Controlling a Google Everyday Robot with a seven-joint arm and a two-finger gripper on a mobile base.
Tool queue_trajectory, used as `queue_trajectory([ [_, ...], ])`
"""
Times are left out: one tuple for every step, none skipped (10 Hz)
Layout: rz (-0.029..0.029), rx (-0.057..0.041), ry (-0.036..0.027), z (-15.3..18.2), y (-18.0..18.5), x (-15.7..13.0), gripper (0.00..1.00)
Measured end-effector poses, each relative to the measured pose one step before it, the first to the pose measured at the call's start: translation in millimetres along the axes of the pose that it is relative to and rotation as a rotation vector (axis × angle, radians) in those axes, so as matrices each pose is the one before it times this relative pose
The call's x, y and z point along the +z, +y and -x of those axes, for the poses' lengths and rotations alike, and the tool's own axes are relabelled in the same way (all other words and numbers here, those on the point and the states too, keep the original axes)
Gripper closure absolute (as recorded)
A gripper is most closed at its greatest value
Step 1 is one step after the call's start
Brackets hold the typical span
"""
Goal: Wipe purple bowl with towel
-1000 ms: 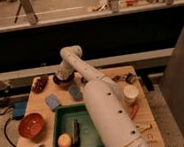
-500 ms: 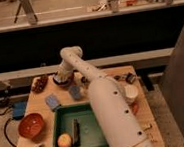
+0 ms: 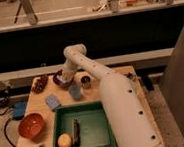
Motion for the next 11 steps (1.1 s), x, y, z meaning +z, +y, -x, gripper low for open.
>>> queue_trajectory([
  [0.01846, 0.00216, 0.02478, -5.90, -0.92, -1.35, 1.00],
  [0.01146, 0.00114, 0.01506, -3.21, -2.60, 0.57, 1.00],
  [0.01948, 0.00259, 0.02143, -4.96, -2.44, 2.52, 1.00],
  [0.01480, 0.00597, 0.01616, -6.15, -2.96, 4.28, 1.00],
  [0.00876, 0.00811, 0.01066, -6.16, -4.50, 5.36, 1.00],
  [0.00262, 0.00588, 0.00525, -4.07, -3.95, 5.40, 1.00],
  [0.00315, 0.00309, 0.00232, -0.18, -4.10, 6.53, 1.00],
  [-0.00080, 0.00306, -0.00171, 2.20, -5.76, 7.14, 1.00],
  [-0.00302, 0.00090, -0.00366, 2.20, -4.75, 5.04, 1.00],
  [-0.00559, -0.00099, -0.00696, 3.06, -5.08, 3.65, 1.00],
  [-0.01554, -0.00185, -0.01861, 5.18, -6.97, 2.53, 1.00],
])
